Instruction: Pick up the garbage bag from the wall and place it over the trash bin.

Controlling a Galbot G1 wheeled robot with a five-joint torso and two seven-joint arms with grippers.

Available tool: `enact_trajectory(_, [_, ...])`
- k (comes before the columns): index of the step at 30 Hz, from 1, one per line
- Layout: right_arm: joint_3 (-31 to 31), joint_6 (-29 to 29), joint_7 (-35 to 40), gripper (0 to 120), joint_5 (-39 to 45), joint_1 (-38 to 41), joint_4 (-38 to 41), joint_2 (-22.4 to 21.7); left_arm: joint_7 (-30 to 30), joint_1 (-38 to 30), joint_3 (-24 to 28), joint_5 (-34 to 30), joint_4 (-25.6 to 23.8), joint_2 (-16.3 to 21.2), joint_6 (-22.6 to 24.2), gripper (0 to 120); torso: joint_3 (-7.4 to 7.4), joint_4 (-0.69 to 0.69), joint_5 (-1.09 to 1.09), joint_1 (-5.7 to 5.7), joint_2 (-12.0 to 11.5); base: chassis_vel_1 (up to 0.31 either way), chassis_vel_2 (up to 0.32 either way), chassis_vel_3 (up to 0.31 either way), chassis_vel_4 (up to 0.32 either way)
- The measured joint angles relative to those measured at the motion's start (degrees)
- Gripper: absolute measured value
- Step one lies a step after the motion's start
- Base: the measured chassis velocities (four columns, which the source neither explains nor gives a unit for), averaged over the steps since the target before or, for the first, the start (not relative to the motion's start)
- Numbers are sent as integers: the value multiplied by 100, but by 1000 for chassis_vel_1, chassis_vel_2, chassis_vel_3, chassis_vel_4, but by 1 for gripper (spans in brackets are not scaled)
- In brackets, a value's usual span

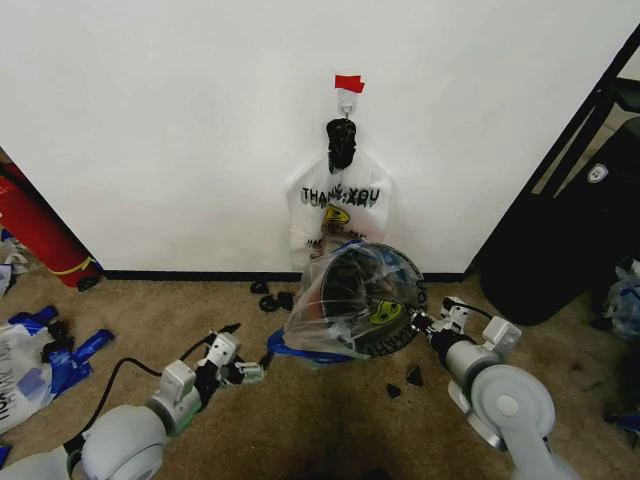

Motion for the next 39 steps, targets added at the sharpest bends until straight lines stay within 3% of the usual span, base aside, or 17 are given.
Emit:
enact_trajectory(1, [-23,1,-9,0,-35,-4,-3,19,326,-53,55,157,31,66,-151,100,0,0,1,0,0,0,0,0,0])
enact_trajectory(6, [-44,4,-32,0,-120,-30,-2,38,882,-57,29,613,125,232,-555,100,0,1,0,0,0,0,0,0,0])
enact_trajectory(9, [-78,51,-79,0,-329,-58,22,58,897,-47,-77,647,92,266,-757,100,0,1,0,0,0,0,0,0,0])
enact_trajectory(12, [-143,147,-168,0,-679,-110,48,98,570,-153,-139,289,-109,207,-789,100,0,2,0,0,0,0,0,0,0])
enact_trajectory(14, [-243,275,-217,0,-1094,-186,123,187,102,-397,-198,-458,-517,139,-407,94,0,-1,1,0,0,0,0,0,0])
enact_trajectory(18, [-325,380,-246,0,-1416,-234,177,255,-288,-597,-217,-984,-916,129,79,86,0,-2,1,0,0,0,0,0,0])
enact_trajectory(21, [-591,549,-292,0,-1968,-207,196,327,-1144,-751,-195,-1901,-1648,47,896,70,0,4,3,0,0,0,0,0,0])
enact_trajectory(23, [-626,577,-307,0,-2054,-205,188,340,-1240,-793,-188,-2099,-1744,14,1023,69,0,4,2,0,0,0,0,0,0])
enact_trajectory(25, [-730,647,-355,0,-2340,-207,114,378,-1429,-951,-156,-2777,-1964,-123,1278,58,0,2,0,0,0,0,0,0,0])
enact_trajectory(27, [-752,658,-366,0,-2397,-212,97,386,-1465,-996,-139,-2902,-1978,-156,1307,55,0,2,1,0,0,0,0,0,0])
enact_trajectory(30, [-814,719,-444,0,-2666,-330,72,463,-1696,-1563,203,-3431,-1976,-385,1501,37,0,1,1,0,0,0,0,0,0])
enact_trajectory(33, [-817,729,-456,0,-2699,-351,76,474,-1749,-1713,313,-3470,-1922,-457,1542,35,0,-1,1,0,0,0,0,0,0])
enact_trajectory(34, [-818,736,-464,0,-2722,-361,80,480,-1776,-1785,365,-3483,-1890,-494,1563,27,0,-1,1,0,0,0,0,0,0])
enact_trajectory(35, [-818,738,-465,0,-2725,-363,80,482,-1790,-1820,391,-3490,-1874,-515,1573,27,0,-1,1,0,0,0,0,0,0])
enact_trajectory(36, [-819,755,-474,0,-2763,-376,88,495,-1901,-2025,559,-3548,-1781,-647,1636,18,0,0,0,0,0,0,0,0,0])
enact_trajectory(37, [-819,755,-474,0,-2763,-376,88,495,-1901,-2025,559,-3548,-1781,-647,1636,18,0,0,0,0,0,0,0,0,0])
enact_trajectory(39, [-837,768,-477,0,-2805,-375,96,521,-2216,-2398,850,-3746,-1630,-917,1802,6,0,1,0,0,0,0,0,0,0])
